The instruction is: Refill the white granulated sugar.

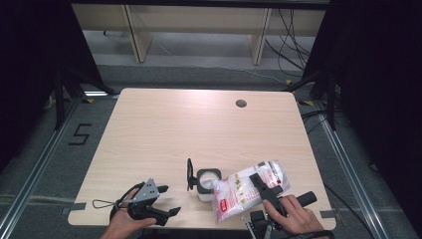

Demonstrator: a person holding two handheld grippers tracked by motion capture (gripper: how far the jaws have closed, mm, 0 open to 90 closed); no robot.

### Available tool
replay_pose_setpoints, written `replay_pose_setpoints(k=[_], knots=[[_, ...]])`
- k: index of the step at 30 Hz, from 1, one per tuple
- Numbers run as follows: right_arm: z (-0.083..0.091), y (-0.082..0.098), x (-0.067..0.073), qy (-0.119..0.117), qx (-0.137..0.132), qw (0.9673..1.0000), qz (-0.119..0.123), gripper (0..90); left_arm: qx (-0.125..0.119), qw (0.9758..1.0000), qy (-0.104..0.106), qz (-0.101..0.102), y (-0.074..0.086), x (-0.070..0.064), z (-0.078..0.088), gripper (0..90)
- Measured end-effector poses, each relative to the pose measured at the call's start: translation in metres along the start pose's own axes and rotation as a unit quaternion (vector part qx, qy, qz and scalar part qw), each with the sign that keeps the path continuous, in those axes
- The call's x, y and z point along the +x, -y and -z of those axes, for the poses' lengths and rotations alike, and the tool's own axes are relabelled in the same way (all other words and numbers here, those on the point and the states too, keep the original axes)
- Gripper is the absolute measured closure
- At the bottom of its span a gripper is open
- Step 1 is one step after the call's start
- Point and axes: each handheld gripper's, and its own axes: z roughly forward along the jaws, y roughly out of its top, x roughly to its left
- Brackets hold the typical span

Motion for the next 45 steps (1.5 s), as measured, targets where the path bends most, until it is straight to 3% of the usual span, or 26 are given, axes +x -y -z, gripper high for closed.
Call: replay_pose_setpoints(k=[4,5,8,12,14,21,24,45], knots=[[0.0001,-0.0004,-0.0002,0.000,0.000,1.0000,0.001,58.2,0.001,1.0000,0.000,-0.002,-0.0001,0.0003,0.0002,16.8],[0.0002,-0.0005,-0.0003,0.000,0.000,1.0000,0.001,58.2,-0.001,1.0000,0.001,0.008,0.0003,-0.0006,-0.0004,16.8],[0.0012,-0.0008,-0.0004,-0.006,0.006,1.0000,0.000,58.2,0.000,1.0000,0.002,-0.005,-0.0003,0.0007,-0.0001,16.8],[0.0007,-0.0011,-0.0017,-0.004,0.003,1.0000,0.008,58.3,0.000,1.0000,0.000,-0.001,-0.0001,0.0002,0.0000,16.8],[0.0011,-0.0016,0.0014,-0.003,0.007,0.9999,-0.009,58.3,0.000,1.0000,0.000,-0.001,-0.0001,0.0003,0.0000,16.8],[0.0016,-0.0034,-0.0016,-0.003,0.005,1.0000,0.006,58.3,0.000,1.0000,-0.001,0.000,0.0000,0.0000,-0.0001,16.8],[0.0027,-0.0040,-0.0010,-0.004,0.008,1.0000,-0.002,58.3,0.000,1.0000,-0.001,0.000,0.0000,0.0000,-0.0001,16.8],[0.0030,-0.0040,-0.0023,-0.006,0.012,0.9999,0.004,58.4,0.001,1.0000,0.003,-0.006,-0.0002,0.0008,-0.0005,16.8]])
